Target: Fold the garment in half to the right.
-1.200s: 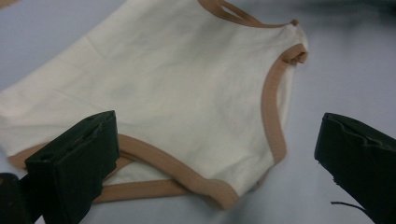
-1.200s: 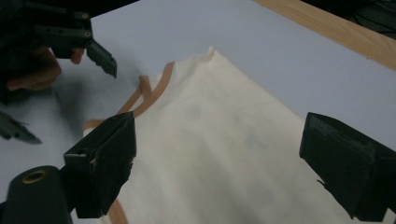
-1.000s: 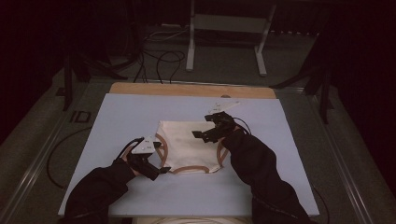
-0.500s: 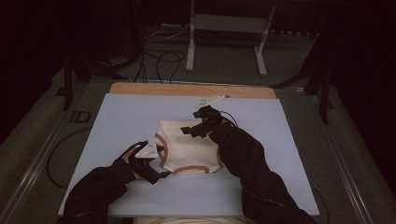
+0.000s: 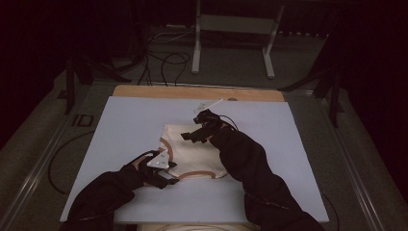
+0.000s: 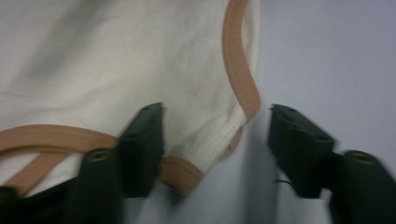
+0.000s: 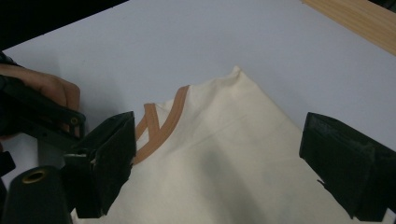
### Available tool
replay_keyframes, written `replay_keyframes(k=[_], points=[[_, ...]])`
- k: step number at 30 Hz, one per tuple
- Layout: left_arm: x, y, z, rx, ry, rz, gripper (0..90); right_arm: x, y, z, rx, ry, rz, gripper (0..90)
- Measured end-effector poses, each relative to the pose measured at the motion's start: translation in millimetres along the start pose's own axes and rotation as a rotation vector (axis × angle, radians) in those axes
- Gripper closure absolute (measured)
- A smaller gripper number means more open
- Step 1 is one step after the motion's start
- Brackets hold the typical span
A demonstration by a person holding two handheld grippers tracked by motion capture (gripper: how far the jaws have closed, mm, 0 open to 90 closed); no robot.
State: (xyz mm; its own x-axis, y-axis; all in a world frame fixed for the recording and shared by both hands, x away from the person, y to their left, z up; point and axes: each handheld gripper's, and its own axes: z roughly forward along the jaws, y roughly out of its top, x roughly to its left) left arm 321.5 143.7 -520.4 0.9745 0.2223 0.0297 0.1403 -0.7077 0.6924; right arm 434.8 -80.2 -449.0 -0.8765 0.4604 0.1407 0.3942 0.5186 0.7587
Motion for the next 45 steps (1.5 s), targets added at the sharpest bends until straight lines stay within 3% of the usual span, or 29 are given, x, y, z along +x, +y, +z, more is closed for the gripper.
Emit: replay_keyframes(k=[4,13,21,27,28,33,37,38,41,45], points=[[1.3,2.6,2.5,-0.002,-0.008,0.012,48.5,0.8,0.6,2.0,0.0,0.004,0.002,11.0],[7.7,7.5,7.7,-0.013,0.063,-0.021,82.0,0.8,5.0,5.5,0.001,0.005,-0.006,11.0],[7.0,8.7,8.2,-0.01,0.058,-0.029,84.6,-0.9,15.8,16.4,0.01,0.002,-0.017,12.3],[7.3,8.5,8.1,-0.012,0.057,-0.029,84.7,-1.7,26.1,34.5,0.031,0.007,-0.005,12.9],[7.5,8.1,8.1,-0.014,0.056,-0.031,84.7,-0.7,31.7,48.3,0.046,0.017,0.007,13.0],[7.6,7.2,7.9,-0.019,0.054,-0.025,84.6,0.0,38.0,65.5,0.069,0.023,0.02,13.0],[7.8,6.0,8.2,-0.032,0.049,-0.033,84.6,0.4,41.6,87.3,0.09,-0.014,0.036,13.0],[7.8,6.0,8.1,-0.032,0.05,-0.035,84.6,1.4,42.0,91.1,0.101,-0.019,0.06,13.2],[8.5,5.4,7.9,-0.033,0.049,-0.034,84.6,-2.3,40.6,102.2,0.135,-0.034,0.023,23.1],[8.5,5.3,7.9,-0.033,0.049,-0.033,84.6,-5.3,40.3,111.4,0.14,-0.045,0.045,25.5]])
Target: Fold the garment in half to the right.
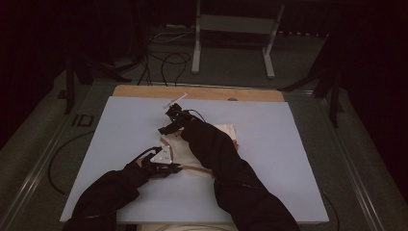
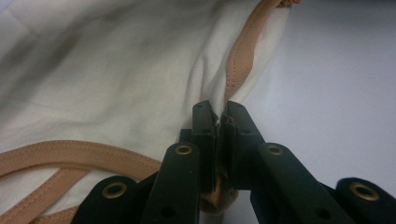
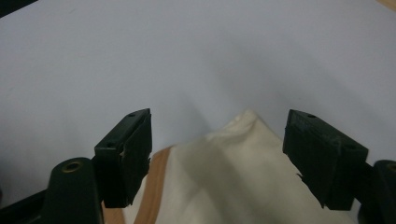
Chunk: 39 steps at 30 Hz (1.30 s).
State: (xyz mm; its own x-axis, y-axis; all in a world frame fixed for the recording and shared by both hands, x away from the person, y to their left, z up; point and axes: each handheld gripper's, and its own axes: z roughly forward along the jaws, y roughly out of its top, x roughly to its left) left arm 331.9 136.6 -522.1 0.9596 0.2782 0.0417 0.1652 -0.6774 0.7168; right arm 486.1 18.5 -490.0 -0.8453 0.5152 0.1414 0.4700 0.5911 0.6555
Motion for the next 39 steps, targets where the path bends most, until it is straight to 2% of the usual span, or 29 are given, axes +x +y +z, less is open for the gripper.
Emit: replay_keyframes(k=[2,4,5,8,13,17,18,21,22,25,35,39], points=[[0.0,-0.5,0.0,-0.004,-0.003,0.001,84.5,-1.3,1.1,6.9,0.008,-0.006,0.04,34.5],[0.4,-0.8,0.0,-0.005,-0.003,0.001,84.6,-2.8,1.8,11.3,0.023,-0.034,0.015,42.9],[0.6,-0.8,0.0,-0.004,-0.003,0.002,84.5,-3.2,2.1,13.6,0.028,-0.049,0.011,43.2],[1.0,-1.0,-0.1,-0.006,-0.007,-0.004,84.6,-5.2,3.1,20.6,0.048,-0.042,0.011,47.8],[1.4,-1.4,0.1,-0.011,-0.011,-0.012,84.6,-4.0,4.5,29.0,0.076,-0.049,-0.019,54.3],[1.4,-1.2,0.1,-0.01,-0.011,-0.014,84.6,0.1,4.5,31.7,0.095,-0.072,-0.053,60.5],[1.7,-1.0,0.1,-0.008,-0.011,-0.015,84.5,1.2,4.8,31.5,0.103,-0.094,-0.077,67.5],[1.5,-0.8,0.1,-0.006,-0.01,-0.014,84.5,0.7,4.9,31.0,0.111,-0.118,-0.089,77.5],[1.5,-0.8,0.1,-0.006,-0.01,-0.014,84.6,0.7,4.9,31.0,0.111,-0.118,-0.089,77.5],[2.2,-0.9,0.1,-0.007,-0.015,-0.021,84.6,-1.2,5.1,29.4,0.117,-0.117,-0.092,88.1],[1.9,0.9,-1.3,-0.015,-0.01,-0.023,84.6,-2.6,5.9,20.1,0.089,-0.107,-0.089,89.4],[1.3,3.1,-2.2,-0.017,-0.007,-0.019,84.7,-1.8,6.5,10.3,0.066,-0.102,-0.088,89.4]])
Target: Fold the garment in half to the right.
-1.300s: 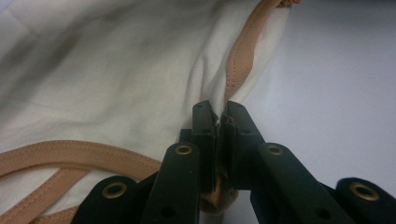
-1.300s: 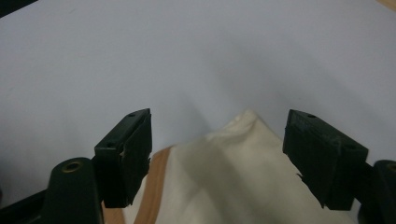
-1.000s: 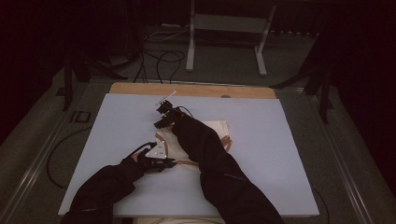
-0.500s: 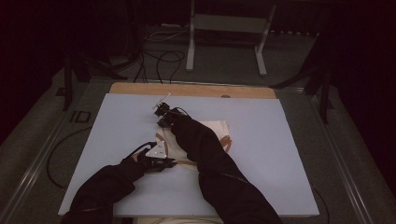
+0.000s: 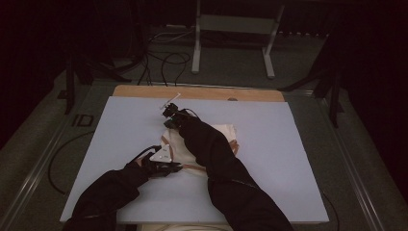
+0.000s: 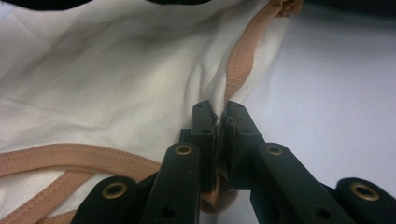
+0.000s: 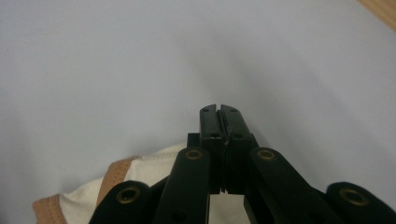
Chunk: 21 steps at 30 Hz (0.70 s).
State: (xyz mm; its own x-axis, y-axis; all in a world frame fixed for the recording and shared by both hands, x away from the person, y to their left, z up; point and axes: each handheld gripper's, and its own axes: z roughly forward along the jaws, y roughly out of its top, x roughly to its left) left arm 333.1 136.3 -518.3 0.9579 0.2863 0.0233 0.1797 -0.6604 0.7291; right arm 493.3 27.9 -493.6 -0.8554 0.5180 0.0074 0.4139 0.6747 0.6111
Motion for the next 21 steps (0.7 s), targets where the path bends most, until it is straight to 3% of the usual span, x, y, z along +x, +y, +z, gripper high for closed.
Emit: replay_keyframes(k=[21], points=[[-4.2,8.3,-6.2,0.002,0.017,0.032,84.6,-7.8,-10.1,-36.4,-0.054,-0.011,0.012,89.5]])
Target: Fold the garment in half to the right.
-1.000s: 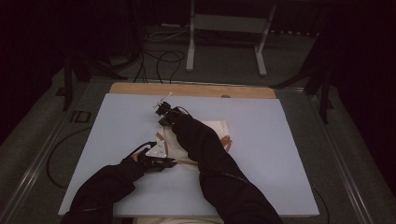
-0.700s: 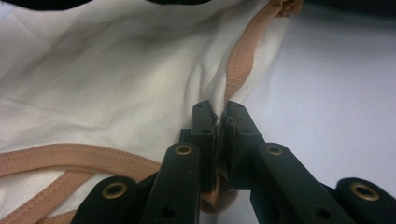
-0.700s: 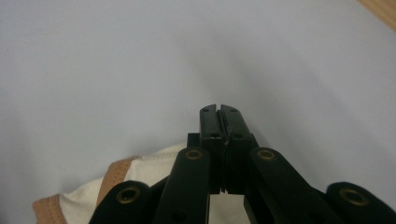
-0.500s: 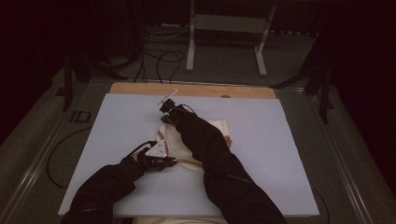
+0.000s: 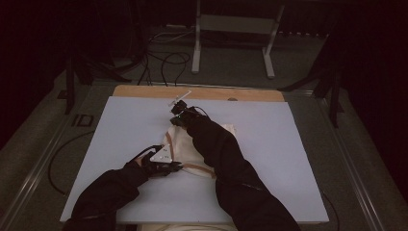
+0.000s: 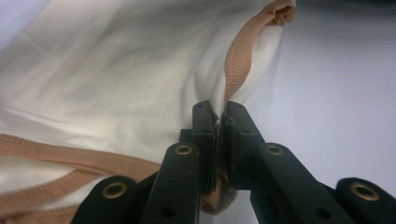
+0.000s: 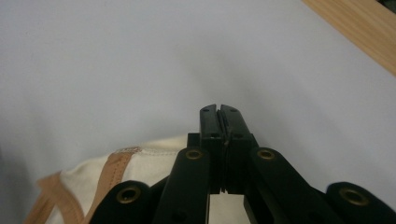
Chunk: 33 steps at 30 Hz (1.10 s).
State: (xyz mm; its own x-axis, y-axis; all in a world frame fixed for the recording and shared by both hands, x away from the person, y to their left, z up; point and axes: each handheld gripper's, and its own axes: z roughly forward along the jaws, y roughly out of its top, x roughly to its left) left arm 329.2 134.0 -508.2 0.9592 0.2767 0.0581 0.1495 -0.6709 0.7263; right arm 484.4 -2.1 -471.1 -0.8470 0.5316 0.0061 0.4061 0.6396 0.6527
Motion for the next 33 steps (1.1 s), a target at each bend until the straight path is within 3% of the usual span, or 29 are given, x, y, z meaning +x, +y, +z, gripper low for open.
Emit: replay_keyframes(k=[17,31,33], points=[[0.5,16.9,-5.2,0.015,0.018,0.066,84.5,-11.6,-2.7,-24.1,-0.038,-0.019,0.03,89.5],[-0.4,34.5,-7.0,0.056,0.016,0.114,84.5,-20.2,-8.8,-44.1,-0.067,-0.037,0.044,89.5],[0.1,39.5,-7.3,0.057,0.013,0.122,84.5,-22.1,-10.2,-48.0,-0.073,-0.042,0.064,89.5]])
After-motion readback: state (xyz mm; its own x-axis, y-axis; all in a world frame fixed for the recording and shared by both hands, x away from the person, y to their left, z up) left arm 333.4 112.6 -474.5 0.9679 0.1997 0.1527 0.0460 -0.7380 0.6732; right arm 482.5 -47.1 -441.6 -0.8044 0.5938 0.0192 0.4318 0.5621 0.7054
